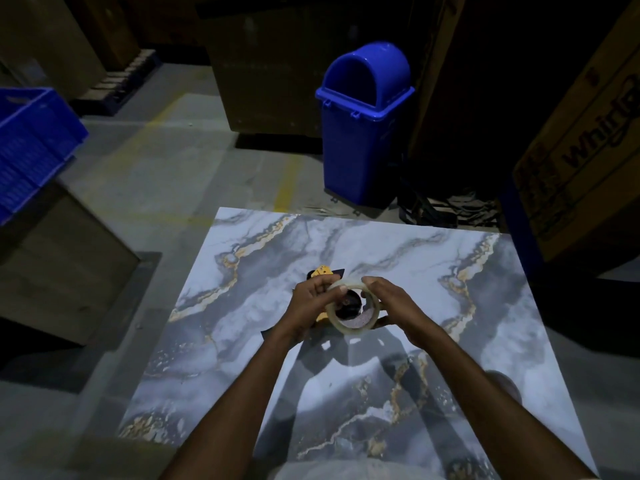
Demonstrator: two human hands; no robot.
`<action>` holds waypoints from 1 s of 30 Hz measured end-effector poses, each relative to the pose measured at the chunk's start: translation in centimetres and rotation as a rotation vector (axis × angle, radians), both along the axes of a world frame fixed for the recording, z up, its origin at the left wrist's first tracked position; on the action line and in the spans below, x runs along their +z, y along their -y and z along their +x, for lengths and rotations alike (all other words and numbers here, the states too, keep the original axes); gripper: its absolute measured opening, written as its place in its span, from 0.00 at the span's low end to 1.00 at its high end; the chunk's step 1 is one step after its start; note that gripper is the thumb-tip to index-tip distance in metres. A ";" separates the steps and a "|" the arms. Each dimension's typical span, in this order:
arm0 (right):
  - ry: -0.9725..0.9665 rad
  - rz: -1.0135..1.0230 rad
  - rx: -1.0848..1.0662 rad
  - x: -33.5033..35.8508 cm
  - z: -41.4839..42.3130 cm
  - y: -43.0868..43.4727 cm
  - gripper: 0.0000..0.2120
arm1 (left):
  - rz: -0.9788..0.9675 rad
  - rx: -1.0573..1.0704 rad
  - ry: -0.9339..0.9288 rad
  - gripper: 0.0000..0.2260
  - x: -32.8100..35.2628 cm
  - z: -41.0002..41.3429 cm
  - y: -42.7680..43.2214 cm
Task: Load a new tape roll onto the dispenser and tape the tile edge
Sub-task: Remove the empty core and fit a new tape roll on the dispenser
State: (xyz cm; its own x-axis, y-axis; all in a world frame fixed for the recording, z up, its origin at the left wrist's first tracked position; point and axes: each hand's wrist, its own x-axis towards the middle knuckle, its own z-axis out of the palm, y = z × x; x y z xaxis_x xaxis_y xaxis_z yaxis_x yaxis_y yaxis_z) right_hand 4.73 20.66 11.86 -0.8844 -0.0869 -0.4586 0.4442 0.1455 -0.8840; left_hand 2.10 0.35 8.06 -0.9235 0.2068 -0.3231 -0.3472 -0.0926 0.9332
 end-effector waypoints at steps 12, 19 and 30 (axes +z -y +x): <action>0.229 -0.347 -0.432 -2.7 0.7 3.0 0.12 | 0.146 -0.008 0.343 0.28 -0.2 -2.5 0.9; 0.183 -0.566 -0.717 -4.4 1.7 6.6 0.14 | 0.217 0.026 0.178 0.22 -2.3 0.9 -0.5; -0.070 0.126 -0.379 -4.8 4.4 4.8 0.40 | 0.150 -0.011 0.266 0.11 -1.3 0.2 2.3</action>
State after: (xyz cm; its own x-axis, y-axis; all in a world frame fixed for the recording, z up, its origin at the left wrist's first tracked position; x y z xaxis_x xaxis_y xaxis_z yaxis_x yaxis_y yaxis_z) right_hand 9.13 15.86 7.06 -0.8725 0.3040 -0.3825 0.4266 0.0921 -0.8998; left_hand 2.27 -1.90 6.73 -0.8082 0.2799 -0.5181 -0.5790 -0.2174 0.7858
